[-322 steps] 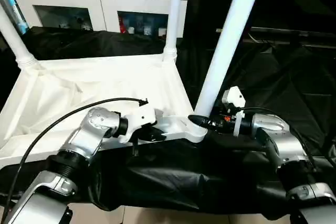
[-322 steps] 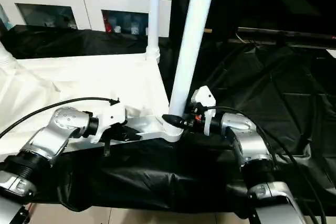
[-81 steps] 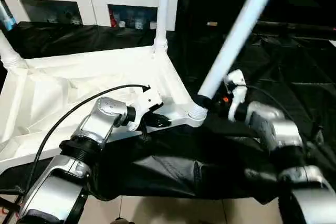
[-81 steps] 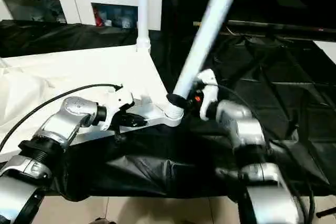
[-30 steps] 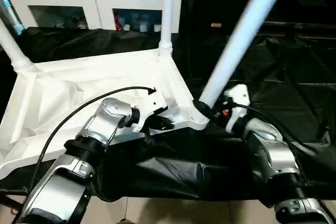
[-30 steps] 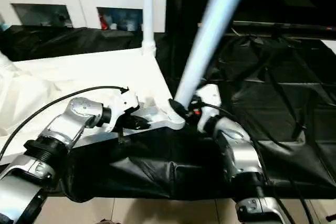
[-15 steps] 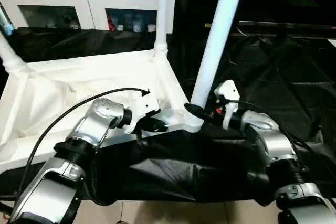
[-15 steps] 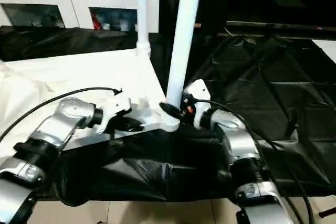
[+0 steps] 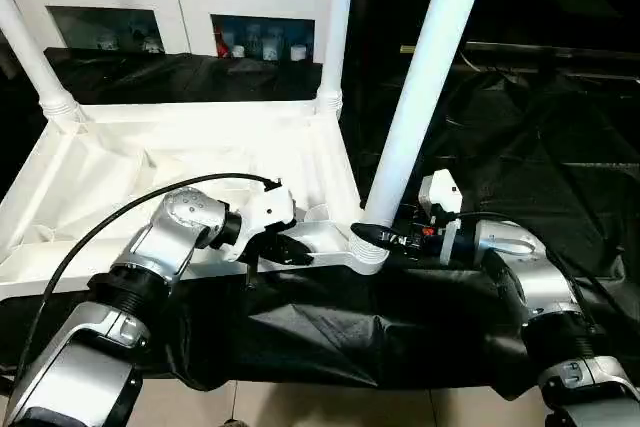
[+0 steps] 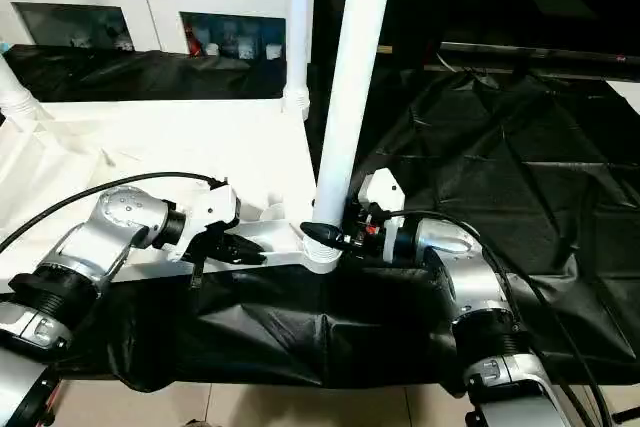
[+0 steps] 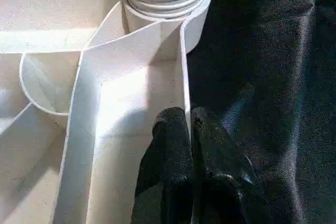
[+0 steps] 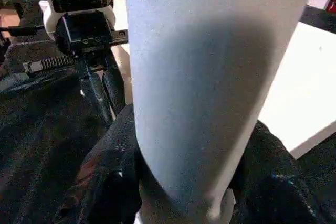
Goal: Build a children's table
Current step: Rotate leg to tighten
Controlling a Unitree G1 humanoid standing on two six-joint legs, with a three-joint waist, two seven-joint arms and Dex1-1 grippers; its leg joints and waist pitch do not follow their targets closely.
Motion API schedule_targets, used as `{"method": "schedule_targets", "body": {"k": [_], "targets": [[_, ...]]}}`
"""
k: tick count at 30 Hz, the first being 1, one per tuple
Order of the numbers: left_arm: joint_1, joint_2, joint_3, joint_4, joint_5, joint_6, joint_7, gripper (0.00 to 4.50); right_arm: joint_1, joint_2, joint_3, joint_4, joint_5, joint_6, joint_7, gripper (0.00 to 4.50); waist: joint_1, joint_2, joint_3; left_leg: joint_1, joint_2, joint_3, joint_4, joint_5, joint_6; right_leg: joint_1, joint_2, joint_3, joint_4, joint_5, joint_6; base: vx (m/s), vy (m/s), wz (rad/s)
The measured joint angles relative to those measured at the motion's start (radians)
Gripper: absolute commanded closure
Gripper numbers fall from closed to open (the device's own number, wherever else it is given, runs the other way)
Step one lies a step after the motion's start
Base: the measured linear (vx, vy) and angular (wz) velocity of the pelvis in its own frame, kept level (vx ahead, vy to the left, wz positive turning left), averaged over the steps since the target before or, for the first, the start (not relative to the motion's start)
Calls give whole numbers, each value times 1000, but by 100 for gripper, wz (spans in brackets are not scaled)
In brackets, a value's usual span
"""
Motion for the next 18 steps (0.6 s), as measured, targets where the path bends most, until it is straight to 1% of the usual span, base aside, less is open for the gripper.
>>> {"method": "schedule_targets", "body": {"k": [4,7,10,12,15,18], "targets": [[-7,-7,9,22,9,-1,21,450,-23,31,-14,54,0,-32,-49,264,-5,0,0,3,0,0,0,0,0,2,0,0,0,1,-1,0,0,0],[-38,-50,24,64,30,42,126,450,-86,75,-41,163,-12,-59,-214,264,-13,0,1,3,0,0,1,0,0,0,0,0,0,4,-6,-17,3,-2],[-56,-94,27,75,38,91,210,450,-126,101,-59,231,-21,-77,-343,264,-24,-1,2,1,0,0,2,0,0,-4,-1,0,-2,2,-4,0,0,0],[-89,-158,41,110,51,149,313,450,-176,123,-84,299,-39,-80,-473,264,-31,0,4,-1,-1,0,2,0,0,-5,-1,0,-2,4,-6,0,0,0],[-127,-232,47,151,64,203,433,450,-224,139,-101,365,-62,-82,-607,264,-29,2,6,-1,-1,0,2,0,0,-4,-1,0,-4,5,-7,0,0,0],[-164,-312,63,200,76,242,566,450,-295,162,-120,459,-69,-82,-732,264,-25,4,6,-2,-2,0,2,0,0,-4,-1,0,-4,10,-13,0,0,0]]}}
